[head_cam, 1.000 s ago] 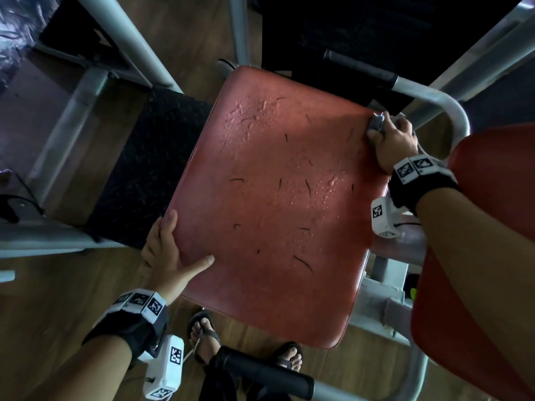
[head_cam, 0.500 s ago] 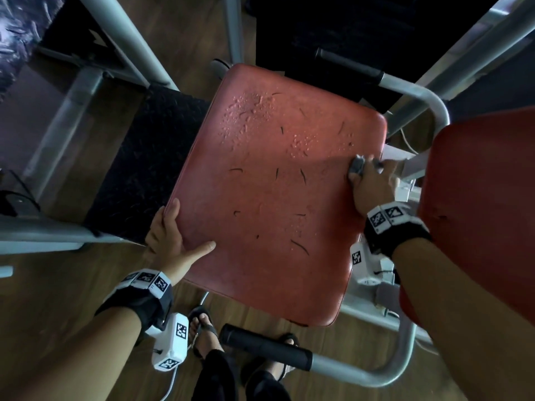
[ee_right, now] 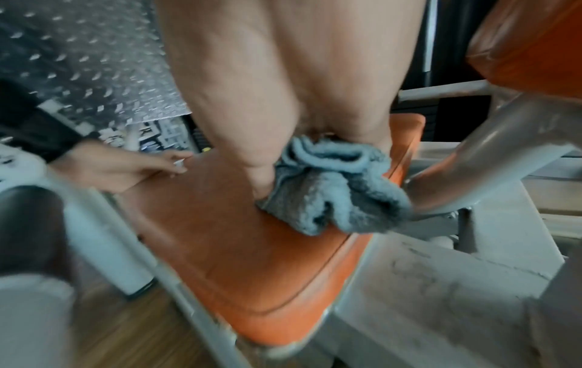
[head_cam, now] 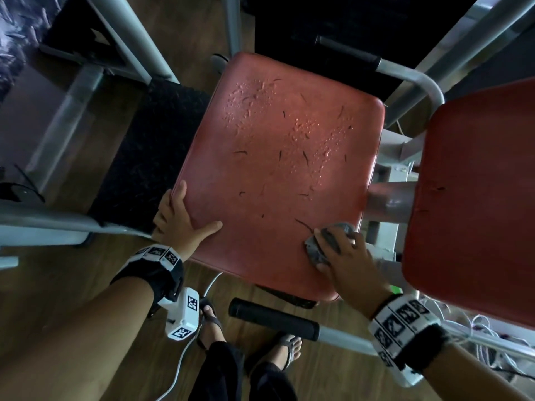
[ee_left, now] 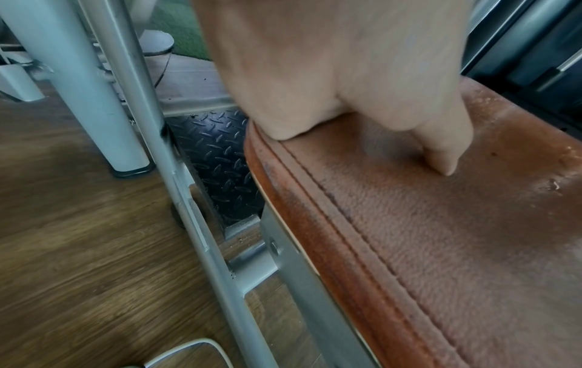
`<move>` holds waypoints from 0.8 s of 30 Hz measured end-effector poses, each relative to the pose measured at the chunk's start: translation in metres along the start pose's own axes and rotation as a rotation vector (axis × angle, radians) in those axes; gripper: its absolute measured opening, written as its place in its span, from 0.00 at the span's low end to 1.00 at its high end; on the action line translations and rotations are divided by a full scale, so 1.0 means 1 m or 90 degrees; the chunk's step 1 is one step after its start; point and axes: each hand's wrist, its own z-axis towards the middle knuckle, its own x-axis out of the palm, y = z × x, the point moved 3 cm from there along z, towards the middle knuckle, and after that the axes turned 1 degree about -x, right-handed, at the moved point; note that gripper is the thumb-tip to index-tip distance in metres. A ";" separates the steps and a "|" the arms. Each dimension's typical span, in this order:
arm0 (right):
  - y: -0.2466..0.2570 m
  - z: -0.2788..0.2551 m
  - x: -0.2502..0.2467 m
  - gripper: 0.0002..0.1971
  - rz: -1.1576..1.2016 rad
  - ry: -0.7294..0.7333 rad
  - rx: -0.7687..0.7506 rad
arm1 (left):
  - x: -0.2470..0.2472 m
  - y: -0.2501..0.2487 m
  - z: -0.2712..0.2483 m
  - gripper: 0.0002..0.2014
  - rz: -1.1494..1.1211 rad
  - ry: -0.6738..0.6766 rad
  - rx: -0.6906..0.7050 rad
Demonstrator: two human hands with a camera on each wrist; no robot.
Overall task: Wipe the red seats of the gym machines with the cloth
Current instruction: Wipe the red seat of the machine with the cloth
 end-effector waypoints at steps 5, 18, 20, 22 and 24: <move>0.004 -0.001 0.001 0.25 0.004 -0.035 -0.083 | 0.000 0.003 0.000 0.58 -0.009 -0.006 0.015; 0.005 0.007 -0.008 0.31 -0.069 -0.029 -0.048 | 0.000 0.003 0.001 0.57 -0.022 0.000 0.023; 0.010 0.019 -0.016 0.31 -0.082 -0.056 -0.049 | 0.000 0.002 0.001 0.57 -0.025 0.001 0.023; 0.012 0.026 -0.020 0.30 -0.087 -0.065 -0.044 | 0.000 0.002 0.001 0.57 -0.028 -0.001 0.021; 0.012 0.025 -0.014 0.31 -0.090 -0.052 -0.043 | -0.001 0.001 0.001 0.58 -0.021 0.000 0.018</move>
